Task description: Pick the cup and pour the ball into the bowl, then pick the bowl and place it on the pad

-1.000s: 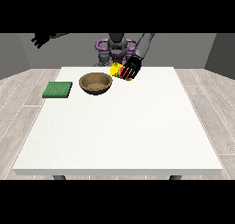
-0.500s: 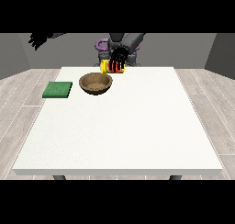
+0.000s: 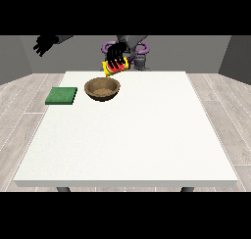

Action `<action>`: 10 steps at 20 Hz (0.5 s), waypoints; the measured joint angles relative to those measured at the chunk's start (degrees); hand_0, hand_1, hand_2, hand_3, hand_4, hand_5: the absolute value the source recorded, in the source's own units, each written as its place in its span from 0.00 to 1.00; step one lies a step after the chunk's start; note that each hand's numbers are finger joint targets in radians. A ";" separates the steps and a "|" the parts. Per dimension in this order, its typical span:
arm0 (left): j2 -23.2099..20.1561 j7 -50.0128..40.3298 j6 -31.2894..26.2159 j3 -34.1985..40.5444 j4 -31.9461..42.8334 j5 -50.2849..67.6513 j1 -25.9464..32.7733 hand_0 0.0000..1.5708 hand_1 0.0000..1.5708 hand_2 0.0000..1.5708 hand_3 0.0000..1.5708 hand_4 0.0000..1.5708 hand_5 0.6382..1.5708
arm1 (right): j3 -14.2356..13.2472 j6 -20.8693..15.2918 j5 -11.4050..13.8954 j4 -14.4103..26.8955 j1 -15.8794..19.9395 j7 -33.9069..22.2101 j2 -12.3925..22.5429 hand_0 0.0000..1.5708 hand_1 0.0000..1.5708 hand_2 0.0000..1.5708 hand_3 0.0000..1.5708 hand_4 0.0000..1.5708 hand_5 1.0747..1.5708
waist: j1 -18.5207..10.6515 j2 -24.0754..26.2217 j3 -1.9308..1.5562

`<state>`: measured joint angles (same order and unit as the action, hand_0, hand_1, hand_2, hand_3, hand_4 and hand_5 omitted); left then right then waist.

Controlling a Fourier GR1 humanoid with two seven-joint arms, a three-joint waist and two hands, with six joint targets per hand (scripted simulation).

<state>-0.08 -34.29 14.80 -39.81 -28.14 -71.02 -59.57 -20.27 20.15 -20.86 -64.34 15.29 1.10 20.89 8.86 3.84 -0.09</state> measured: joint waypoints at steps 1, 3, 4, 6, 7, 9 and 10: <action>0.02 -0.54 -1.77 -0.96 -0.96 -0.50 0.01 0.16 0.16 0.79 0.99 0.69 1.00 | 0.04 0.21 0.05 0.37 0.34 0.27 0.08 0.00 0.00 0.00 0.21 0.44 0.96 | 0.21 -0.25 0.00; 0.05 -1.37 -5.13 -3.13 -3.34 -1.24 1.19 0.12 0.12 0.79 1.00 0.71 1.00 | 0.36 0.48 0.29 0.96 0.43 0.53 -0.06 0.00 0.00 0.00 0.22 0.44 0.96 | 0.60 0.21 0.03; 0.07 -1.30 -6.70 -4.08 -4.66 -1.64 1.66 0.11 0.11 0.76 1.00 0.72 1.00 | 0.08 0.49 0.30 1.54 0.46 0.62 0.29 0.00 0.00 0.00 0.17 0.44 0.95 | 0.18 0.48 0.03; 0.07 -1.75 -10.96 -5.47 -7.80 -1.48 2.15 0.00 0.00 0.68 0.98 0.71 1.00 | 0.19 0.62 0.42 2.40 0.81 0.57 0.38 0.00 0.00 0.00 0.03 0.45 0.95 | 0.14 1.05 0.04; 0.07 -2.11 -11.92 -5.99 -8.82 -1.89 2.55 0.00 0.00 0.67 0.98 0.70 1.00 | 0.40 0.09 0.68 2.19 1.26 0.79 0.08 0.00 0.00 0.00 0.09 0.46 0.95 | 0.03 0.73 0.04; -0.22 -1.08 -12.20 -5.31 -10.38 -2.22 3.58 0.00 0.00 0.73 0.95 0.66 1.00 | 0.34 -1.02 0.72 1.70 1.12 0.06 -0.11 0.00 0.00 0.00 0.11 0.47 0.96 | -1.17 1.42 0.07; -0.98 -0.70 -11.32 -4.27 -11.07 -1.94 3.81 0.20 0.20 0.95 0.98 0.70 1.00 | 0.45 -1.66 0.96 1.45 0.64 0.02 -0.51 0.00 0.00 0.00 0.11 0.47 0.96 | -1.55 1.73 0.09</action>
<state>-1.06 -34.98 3.48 -44.09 -39.22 -72.95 -55.76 -19.82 18.50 -19.90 -62.89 15.93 1.12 20.38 7.31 5.57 0.00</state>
